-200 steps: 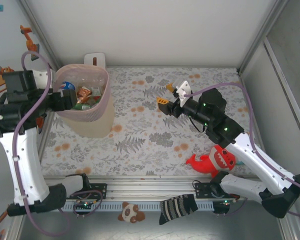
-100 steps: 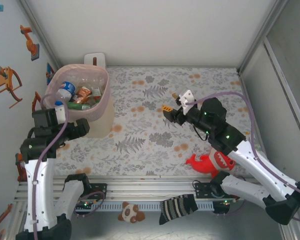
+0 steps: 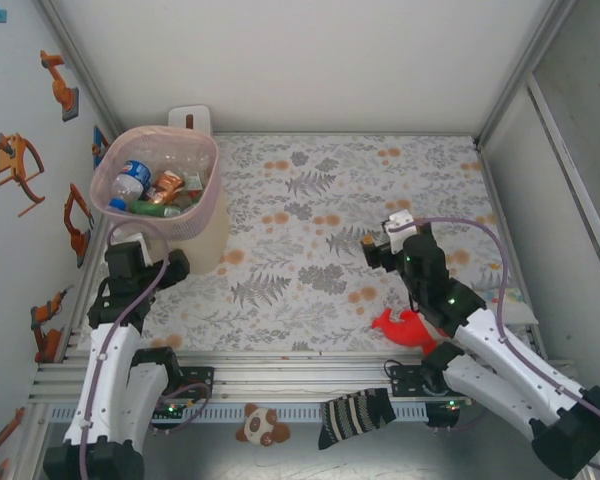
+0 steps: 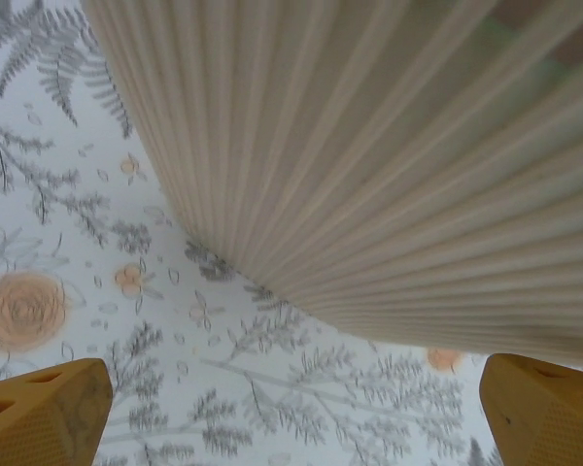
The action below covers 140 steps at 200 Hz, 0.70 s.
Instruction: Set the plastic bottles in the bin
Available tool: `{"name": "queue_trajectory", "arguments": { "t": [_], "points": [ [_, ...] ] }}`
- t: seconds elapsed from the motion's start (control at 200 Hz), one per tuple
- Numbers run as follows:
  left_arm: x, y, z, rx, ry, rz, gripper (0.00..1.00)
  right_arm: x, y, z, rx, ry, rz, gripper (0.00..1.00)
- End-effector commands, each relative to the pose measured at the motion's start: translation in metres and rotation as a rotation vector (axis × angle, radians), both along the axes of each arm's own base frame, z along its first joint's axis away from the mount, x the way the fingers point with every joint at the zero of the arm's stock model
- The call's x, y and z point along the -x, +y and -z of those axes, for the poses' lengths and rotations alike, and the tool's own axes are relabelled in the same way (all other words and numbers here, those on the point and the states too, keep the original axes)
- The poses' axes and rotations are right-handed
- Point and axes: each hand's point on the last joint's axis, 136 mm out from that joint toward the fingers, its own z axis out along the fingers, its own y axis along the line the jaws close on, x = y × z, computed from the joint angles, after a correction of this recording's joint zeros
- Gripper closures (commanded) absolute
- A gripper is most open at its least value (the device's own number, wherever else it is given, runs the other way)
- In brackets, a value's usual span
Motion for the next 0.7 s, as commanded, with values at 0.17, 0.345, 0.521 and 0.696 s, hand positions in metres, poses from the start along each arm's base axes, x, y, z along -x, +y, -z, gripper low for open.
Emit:
{"name": "queue_trajectory", "arguments": {
  "t": [0.17, 0.345, 0.521, 0.696],
  "points": [
    [-0.057, -0.006, -0.012, -0.136, -0.261, 0.068, 0.03, -0.014, -0.082, 0.034, -0.068, -0.058, 0.333, 0.01],
    [-0.083, -0.017, -0.018, -0.185, -0.401, 0.153, 0.03, -0.032, -0.091, 0.061, -0.070, -0.051, 0.335, 0.02],
    [-0.106, -0.035, -0.003, -0.194, -0.446, 0.272, 0.03, -0.058, -0.101, 0.081, -0.089, -0.058, 0.337, 0.04],
    [-0.124, -0.037, 0.010, -0.247, -0.463, 0.323, 0.03, -0.081, -0.112, 0.088, -0.109, -0.073, 0.330, 0.06]
  ]
}}
